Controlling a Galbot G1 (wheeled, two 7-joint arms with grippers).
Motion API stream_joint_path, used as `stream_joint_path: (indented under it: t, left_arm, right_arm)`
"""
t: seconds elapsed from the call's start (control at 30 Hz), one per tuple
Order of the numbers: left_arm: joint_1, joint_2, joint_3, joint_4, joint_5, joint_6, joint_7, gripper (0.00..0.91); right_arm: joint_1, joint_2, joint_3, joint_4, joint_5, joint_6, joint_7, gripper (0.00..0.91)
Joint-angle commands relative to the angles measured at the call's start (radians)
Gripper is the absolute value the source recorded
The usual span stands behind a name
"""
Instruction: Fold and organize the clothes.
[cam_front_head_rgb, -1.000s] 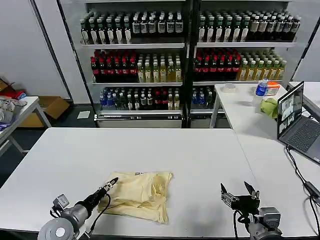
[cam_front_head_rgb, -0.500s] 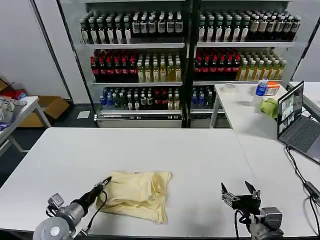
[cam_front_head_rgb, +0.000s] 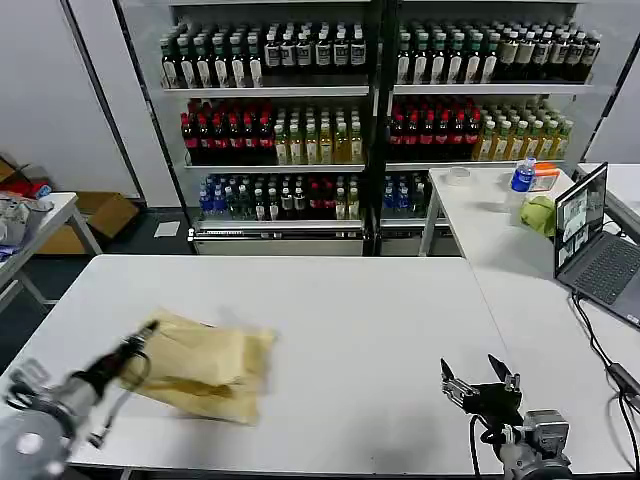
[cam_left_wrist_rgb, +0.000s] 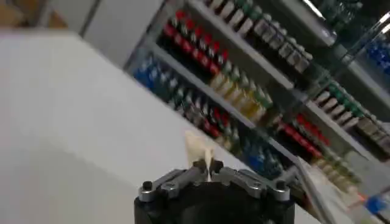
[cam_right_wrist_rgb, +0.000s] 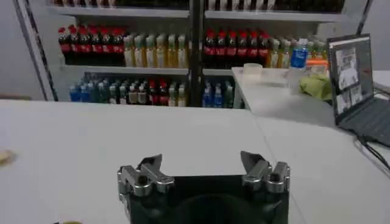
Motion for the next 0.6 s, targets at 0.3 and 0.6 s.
stream_joint_path:
  t: [0.3, 0.6]
  left_arm:
    - [0.149, 0.352, -0.081, -0.238, 0.629, -0.044, 0.095, 0.010]
    - [0.094, 0.030, 0.570, -0.049, 1.470, -0.260, 0.061, 0.010]
  right_arm:
    - [0.008, 0.034, -0.030, 0.003, -0.015, 0.016, -0.010, 0.907]
    - [-0.012, 0.046, -0.026, 0.006, -0.037, 0.023, -0.012, 0.907]
